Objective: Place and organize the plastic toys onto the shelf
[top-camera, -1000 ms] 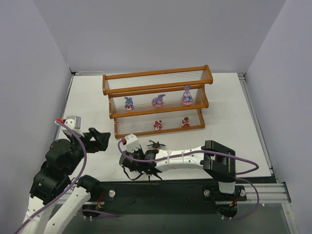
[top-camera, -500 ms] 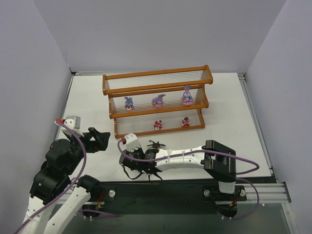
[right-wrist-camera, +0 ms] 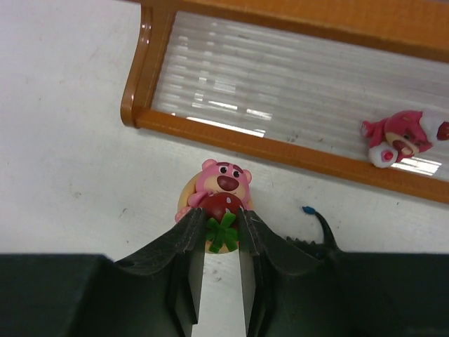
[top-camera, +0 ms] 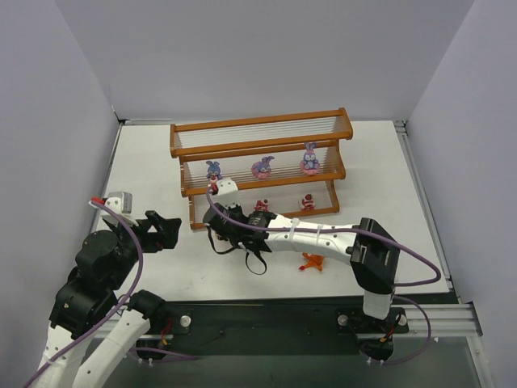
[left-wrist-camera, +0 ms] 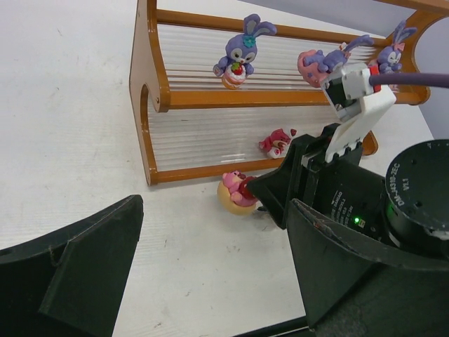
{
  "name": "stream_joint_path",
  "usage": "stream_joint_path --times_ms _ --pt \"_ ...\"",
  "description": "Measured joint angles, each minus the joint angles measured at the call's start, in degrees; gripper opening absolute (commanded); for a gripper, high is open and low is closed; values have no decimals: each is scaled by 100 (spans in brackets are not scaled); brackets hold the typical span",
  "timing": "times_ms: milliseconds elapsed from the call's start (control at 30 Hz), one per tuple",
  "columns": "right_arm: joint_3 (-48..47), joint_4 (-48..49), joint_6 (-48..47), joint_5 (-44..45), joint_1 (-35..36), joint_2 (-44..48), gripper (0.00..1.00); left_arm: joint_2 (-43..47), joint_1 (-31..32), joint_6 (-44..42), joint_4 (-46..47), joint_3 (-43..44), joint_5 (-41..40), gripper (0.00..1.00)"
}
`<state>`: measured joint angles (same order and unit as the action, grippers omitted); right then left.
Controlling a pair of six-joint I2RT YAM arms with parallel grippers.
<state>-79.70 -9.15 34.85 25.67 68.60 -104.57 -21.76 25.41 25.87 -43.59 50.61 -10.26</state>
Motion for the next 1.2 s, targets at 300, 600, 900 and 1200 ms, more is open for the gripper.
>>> stream_joint_path --times_ms 300,600,900,1200 --pt "-586 431 -516 50 -256 -651 0 -136 0 -107 -59 101 -57 93" --pt "-730 957 -1154 197 -332 -1172 0 -188 0 -195 -116 225 -109 93" --pt "-765 1290 -1567 332 -376 -1351 0 -280 0 -199 -122 225 -105 93" --pt "-765 1427 -1740 350 -442 -1381 0 -282 0 -197 -122 225 -107 93"
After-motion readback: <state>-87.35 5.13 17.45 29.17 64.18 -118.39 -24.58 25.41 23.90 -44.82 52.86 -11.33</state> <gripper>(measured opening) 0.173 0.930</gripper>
